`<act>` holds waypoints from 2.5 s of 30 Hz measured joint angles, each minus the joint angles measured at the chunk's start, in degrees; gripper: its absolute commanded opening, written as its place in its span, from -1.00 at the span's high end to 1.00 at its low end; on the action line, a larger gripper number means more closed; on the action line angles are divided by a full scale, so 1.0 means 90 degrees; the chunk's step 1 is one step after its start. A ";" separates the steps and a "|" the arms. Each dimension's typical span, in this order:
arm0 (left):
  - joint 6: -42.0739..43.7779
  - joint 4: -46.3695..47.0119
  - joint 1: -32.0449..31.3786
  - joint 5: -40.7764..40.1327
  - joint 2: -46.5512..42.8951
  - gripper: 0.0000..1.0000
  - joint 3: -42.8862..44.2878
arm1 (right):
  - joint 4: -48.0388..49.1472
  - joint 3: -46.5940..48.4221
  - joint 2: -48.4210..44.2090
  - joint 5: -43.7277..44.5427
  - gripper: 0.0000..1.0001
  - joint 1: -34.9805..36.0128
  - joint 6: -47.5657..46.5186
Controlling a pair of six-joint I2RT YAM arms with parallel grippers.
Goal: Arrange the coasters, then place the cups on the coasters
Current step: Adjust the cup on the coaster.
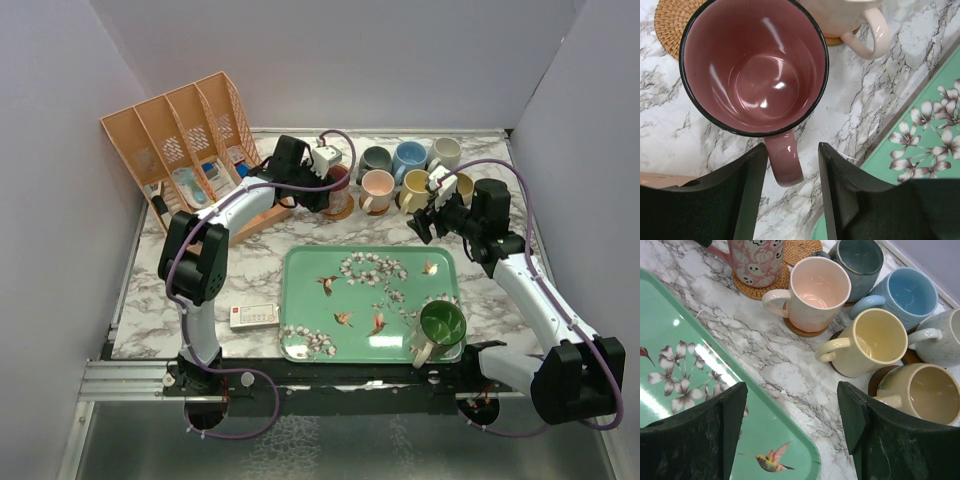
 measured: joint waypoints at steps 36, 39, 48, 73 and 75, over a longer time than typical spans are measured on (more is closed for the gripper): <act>-0.0257 -0.0372 -0.0029 -0.0325 0.0063 1.00 0.0886 | 0.0000 -0.0005 0.0000 0.0022 -0.47 0.0000 -0.0053; -0.0287 -0.0274 0.0032 -0.0362 0.0063 1.00 0.0911 | 0.0000 -0.0005 0.0000 0.0024 -0.47 0.0000 -0.0061; -0.0369 0.0425 0.0175 -0.0406 0.0061 1.00 0.0784 | 0.0000 -0.0005 0.0000 0.0053 -0.47 0.0000 -0.0138; -0.0403 0.1919 0.0189 -0.0355 -0.1445 0.51 -0.2217 | 0.0000 -0.0041 0.0000 0.0134 -0.48 0.0000 -0.0165; -0.0393 0.1906 0.0192 -0.0367 -0.1518 0.47 -0.2373 | 0.0000 -0.0041 0.0000 0.0136 -0.48 0.0002 -0.0165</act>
